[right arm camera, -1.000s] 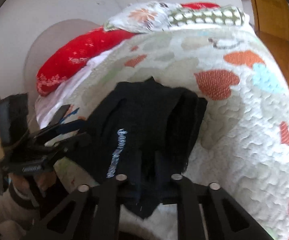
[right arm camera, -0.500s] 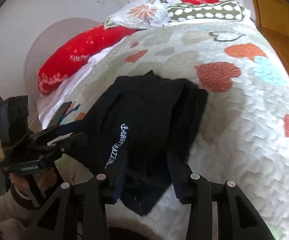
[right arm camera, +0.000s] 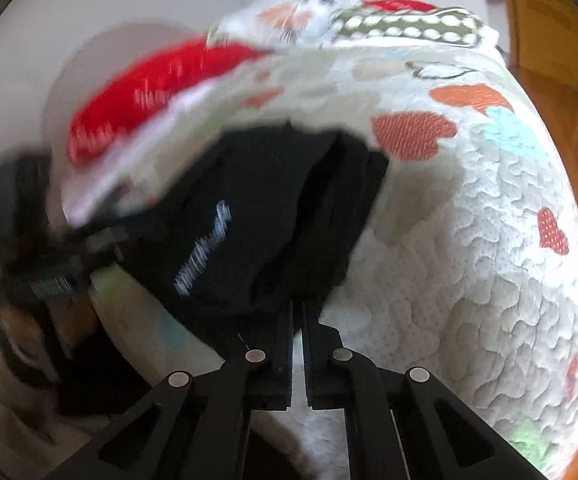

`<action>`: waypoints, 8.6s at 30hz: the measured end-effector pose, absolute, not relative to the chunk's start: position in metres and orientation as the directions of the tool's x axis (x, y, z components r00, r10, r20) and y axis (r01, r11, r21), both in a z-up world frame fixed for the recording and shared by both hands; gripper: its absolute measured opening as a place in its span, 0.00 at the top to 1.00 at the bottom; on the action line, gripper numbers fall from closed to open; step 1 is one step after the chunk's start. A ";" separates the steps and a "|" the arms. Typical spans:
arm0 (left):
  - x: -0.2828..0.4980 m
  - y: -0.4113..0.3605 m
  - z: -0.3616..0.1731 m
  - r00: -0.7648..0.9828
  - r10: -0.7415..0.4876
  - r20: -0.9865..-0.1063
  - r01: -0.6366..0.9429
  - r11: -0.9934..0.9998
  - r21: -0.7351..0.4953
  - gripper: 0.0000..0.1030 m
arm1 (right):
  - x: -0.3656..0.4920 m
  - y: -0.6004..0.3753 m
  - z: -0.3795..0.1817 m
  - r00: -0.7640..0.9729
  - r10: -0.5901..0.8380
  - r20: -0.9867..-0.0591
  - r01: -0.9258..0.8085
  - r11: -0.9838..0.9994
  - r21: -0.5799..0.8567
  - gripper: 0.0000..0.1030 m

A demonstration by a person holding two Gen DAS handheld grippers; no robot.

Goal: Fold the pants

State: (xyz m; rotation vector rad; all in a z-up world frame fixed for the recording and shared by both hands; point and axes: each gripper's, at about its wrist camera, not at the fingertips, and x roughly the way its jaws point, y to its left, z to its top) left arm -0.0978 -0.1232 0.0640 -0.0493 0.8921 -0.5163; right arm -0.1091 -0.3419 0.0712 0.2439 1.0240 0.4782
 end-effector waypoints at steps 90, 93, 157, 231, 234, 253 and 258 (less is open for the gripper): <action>-0.077 -0.138 0.042 0.545 -0.280 -0.791 0.297 0.946 -0.130 0.23 | -0.088 -0.323 0.050 0.398 0.460 -0.794 -0.299 0.883 0.362 0.55; -0.077 -0.136 0.043 0.542 -0.293 -0.788 0.297 0.944 -0.146 0.23 | -0.091 -0.336 0.050 0.410 0.504 -0.760 -0.268 0.863 0.428 0.55; 0.038 -0.094 0.064 0.566 -0.402 -0.720 0.302 0.914 -0.272 0.51 | 0.072 -0.281 0.059 0.504 0.581 -0.640 -0.314 0.813 0.491 0.59; -0.050 -0.085 0.074 0.733 -0.024 -0.680 0.033 0.999 0.000 0.31 | -0.020 -0.227 0.090 0.672 0.173 -0.720 -0.105 0.985 0.139 0.32; -0.050 -0.085 0.074 0.733 -0.025 -0.679 0.033 0.999 -0.001 0.31 | -0.020 -0.227 0.091 0.673 0.182 -0.717 -0.112 0.983 0.145 0.32; -0.050 -0.089 0.073 0.733 -0.017 -0.680 0.035 0.999 0.012 0.31 | -0.019 -0.226 0.086 0.661 0.175 -0.730 -0.107 0.985 0.139 0.32; -0.052 -0.090 0.073 0.734 -0.019 -0.678 0.038 0.999 0.013 0.31 | -0.019 -0.225 0.086 0.660 0.175 -0.731 -0.109 0.985 0.137 0.32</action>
